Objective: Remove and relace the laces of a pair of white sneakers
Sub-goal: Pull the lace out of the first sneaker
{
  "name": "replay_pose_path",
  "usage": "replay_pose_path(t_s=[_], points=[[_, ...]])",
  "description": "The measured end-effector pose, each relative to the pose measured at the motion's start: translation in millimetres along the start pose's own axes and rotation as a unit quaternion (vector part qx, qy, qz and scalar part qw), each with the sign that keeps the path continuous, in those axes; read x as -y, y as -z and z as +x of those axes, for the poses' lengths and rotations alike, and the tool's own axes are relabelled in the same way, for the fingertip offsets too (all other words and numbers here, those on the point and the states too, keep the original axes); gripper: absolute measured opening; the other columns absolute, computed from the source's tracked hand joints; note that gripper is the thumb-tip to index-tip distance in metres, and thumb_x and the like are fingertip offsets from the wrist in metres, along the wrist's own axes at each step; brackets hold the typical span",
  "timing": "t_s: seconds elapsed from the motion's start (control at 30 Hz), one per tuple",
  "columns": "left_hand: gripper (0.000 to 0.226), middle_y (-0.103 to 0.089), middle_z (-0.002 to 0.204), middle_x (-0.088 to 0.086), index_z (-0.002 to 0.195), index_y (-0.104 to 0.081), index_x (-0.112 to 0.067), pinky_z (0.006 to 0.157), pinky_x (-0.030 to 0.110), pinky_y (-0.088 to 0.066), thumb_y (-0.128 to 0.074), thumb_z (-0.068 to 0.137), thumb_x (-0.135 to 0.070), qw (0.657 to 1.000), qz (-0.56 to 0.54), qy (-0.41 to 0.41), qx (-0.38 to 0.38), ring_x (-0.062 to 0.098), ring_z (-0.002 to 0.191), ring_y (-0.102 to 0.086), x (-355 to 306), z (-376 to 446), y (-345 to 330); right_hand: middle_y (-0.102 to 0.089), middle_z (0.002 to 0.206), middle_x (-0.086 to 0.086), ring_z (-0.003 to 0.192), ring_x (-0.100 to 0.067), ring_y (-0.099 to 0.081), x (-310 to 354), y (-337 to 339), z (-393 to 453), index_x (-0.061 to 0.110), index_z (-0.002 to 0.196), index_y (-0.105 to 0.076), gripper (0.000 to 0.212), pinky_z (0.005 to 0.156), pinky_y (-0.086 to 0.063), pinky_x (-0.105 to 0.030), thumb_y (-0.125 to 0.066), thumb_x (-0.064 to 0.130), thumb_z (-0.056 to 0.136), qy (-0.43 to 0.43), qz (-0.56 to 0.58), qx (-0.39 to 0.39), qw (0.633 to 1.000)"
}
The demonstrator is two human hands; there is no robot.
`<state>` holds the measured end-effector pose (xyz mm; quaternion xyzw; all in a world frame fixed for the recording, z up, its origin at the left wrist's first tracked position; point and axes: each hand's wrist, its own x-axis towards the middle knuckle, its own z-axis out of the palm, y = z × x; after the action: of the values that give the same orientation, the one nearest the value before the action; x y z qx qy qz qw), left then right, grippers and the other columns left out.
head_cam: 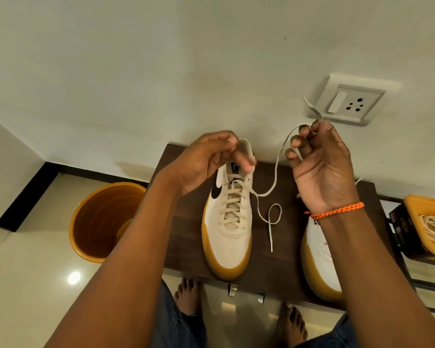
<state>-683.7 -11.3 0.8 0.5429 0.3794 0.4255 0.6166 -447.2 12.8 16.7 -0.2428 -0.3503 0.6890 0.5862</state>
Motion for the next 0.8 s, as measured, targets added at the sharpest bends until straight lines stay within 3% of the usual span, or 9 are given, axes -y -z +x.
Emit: replay_pose_path(t_s=[0.1,0.17,0.23,0.33,0.43,0.53,0.63,0.7,0.8], points=[[0.021,-0.056,0.068,0.012,0.102,-0.052,-0.006,0.091,0.054,-0.059,-0.041,0.114,-0.019,0.997,-0.065,0.008,-0.028,0.03,0.058,-0.062,-3,-1,3,-0.068,0.098,-0.004,0.088,-0.019,-0.066,0,1,-1,0.015,0.099,-0.057,0.018,0.073,-0.05,-0.029,-0.045,0.022,0.111,-0.01,0.0,0.005,1.0],[0.027,-0.06,0.089,0.018,0.12,-0.06,-0.004,0.071,0.04,-0.058,-0.047,0.113,-0.025,0.999,0.02,0.022,-0.04,0.022,0.062,-0.054,-1,0,-1,-0.07,0.104,-0.004,0.095,-0.019,-0.069,-1,-3,-3,0.016,0.099,-0.057,0.018,0.075,-0.052,-0.029,-0.044,0.022,0.111,-0.022,-0.012,0.026,0.999],[0.031,-0.063,0.118,0.02,0.136,-0.064,-0.019,0.06,0.032,-0.051,-0.047,0.113,-0.031,0.995,0.087,0.032,-0.035,0.019,0.068,-0.05,1,4,-11,-0.07,0.108,-0.005,0.098,-0.02,-0.069,-2,-8,-5,0.015,0.1,-0.056,0.02,0.076,-0.052,-0.03,-0.041,0.022,0.111,-0.031,-0.015,0.053,0.998],[0.037,-0.067,0.135,0.014,0.147,-0.054,-0.025,0.048,0.029,-0.036,-0.04,0.115,-0.036,0.999,0.029,0.027,-0.029,0.017,0.056,-0.041,1,10,-28,-0.071,0.107,-0.007,0.092,-0.02,-0.069,-3,-12,-6,0.014,0.101,-0.055,0.02,0.069,-0.05,-0.027,-0.039,0.021,0.112,-0.041,-0.008,0.076,0.996],[0.042,-0.072,0.093,0.012,0.135,-0.064,-0.015,0.043,0.026,-0.027,-0.035,0.116,-0.038,0.997,0.04,0.03,-0.055,0.015,0.049,-0.033,-4,10,-26,-0.069,0.101,-0.006,0.077,-0.017,-0.065,-3,-9,-5,0.014,0.1,-0.053,0.017,0.055,-0.045,-0.023,-0.042,0.021,0.11,-0.043,-0.013,0.065,0.997],[0.046,-0.051,0.059,-0.002,0.114,-0.074,-0.011,0.048,0.018,-0.036,-0.038,0.115,-0.039,0.979,0.107,0.059,-0.161,0.01,0.049,-0.037,-7,3,-7,-0.064,0.094,-0.005,0.071,-0.015,-0.058,-5,-4,-5,0.014,0.099,-0.054,0.015,0.053,-0.041,-0.023,-0.046,0.021,0.109,-0.044,-0.031,0.039,0.998],[0.042,-0.062,0.063,-0.011,0.097,-0.08,-0.013,0.059,0.015,-0.046,-0.047,0.112,-0.036,0.945,0.167,0.095,-0.264,0.004,0.059,-0.056,1,-3,17,-0.058,0.083,-0.006,0.068,-0.017,-0.05,-12,-3,-7,0.014,0.094,-0.056,0.015,0.056,-0.038,-0.026,-0.049,0.018,0.105,-0.043,-0.092,0.026,0.995],[0.039,-0.075,0.082,-0.007,0.085,-0.081,-0.02,0.073,0.028,-0.054,-0.053,0.108,-0.034,0.914,0.251,0.115,-0.298,0.013,0.081,-0.068,10,-4,30,-0.056,0.077,-0.008,0.066,-0.019,-0.048,-23,-10,-12,0.014,0.089,-0.061,0.015,0.056,-0.039,-0.028,-0.053,0.016,0.102,-0.038,-0.161,0.033,0.986],[0.034,-0.072,0.08,0.0,0.082,-0.08,-0.022,0.061,0.031,-0.053,-0.057,0.106,-0.03,0.884,0.324,0.153,-0.3,0.02,0.072,-0.064,19,-8,39,-0.062,0.077,-0.011,0.068,-0.021,-0.055,-47,-29,-27,0.01,0.09,-0.067,0.014,0.06,-0.047,-0.031,-0.061,0.011,0.102,-0.02,-0.281,0.095,0.955]])
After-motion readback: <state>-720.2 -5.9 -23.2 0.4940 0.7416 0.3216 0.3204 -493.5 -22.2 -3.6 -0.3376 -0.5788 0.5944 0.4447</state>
